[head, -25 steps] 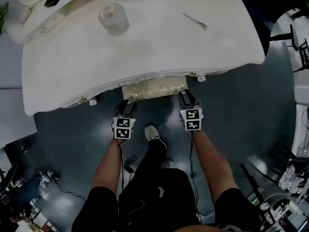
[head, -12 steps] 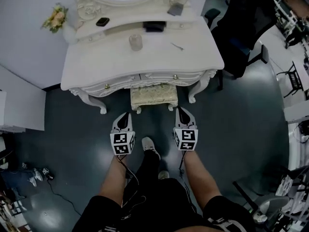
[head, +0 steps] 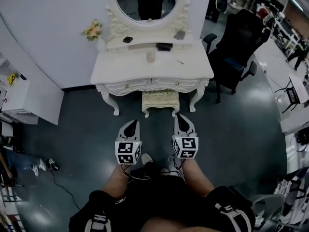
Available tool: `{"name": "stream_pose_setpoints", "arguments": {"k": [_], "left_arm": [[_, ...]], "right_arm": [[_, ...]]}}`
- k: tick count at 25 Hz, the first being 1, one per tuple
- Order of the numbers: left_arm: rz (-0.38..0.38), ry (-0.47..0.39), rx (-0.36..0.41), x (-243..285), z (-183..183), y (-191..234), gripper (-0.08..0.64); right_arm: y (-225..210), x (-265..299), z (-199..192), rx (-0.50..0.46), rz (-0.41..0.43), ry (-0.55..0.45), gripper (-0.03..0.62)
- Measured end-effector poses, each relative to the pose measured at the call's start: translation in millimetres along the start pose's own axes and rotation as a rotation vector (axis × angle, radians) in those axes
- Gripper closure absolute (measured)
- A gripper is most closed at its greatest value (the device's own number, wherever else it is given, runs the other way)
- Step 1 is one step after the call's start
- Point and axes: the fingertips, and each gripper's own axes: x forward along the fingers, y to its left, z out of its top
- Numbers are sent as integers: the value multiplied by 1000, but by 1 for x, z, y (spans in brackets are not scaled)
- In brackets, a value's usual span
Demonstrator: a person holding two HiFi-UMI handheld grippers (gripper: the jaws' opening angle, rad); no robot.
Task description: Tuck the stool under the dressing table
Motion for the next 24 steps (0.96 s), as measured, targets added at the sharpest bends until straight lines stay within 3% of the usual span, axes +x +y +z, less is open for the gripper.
{"name": "stream_pose_setpoints", "arguments": {"k": [3,8,16,24], "left_arm": [[-16,-70,50,-19,31,-5,541],[-39,-126,36,-47,58,-3,541],[-33,-140,58,-74,44,-23,541],[-46,-146,61,-68,65,-19,541]], "right_arm": [[14,-9,39,-60,13,-55,577],[29,-35,81,-88,-9,-124,577],[22,-72,70,-82,-29,-125,577],[18,-58,91,-81,-30,-112,577]]}}
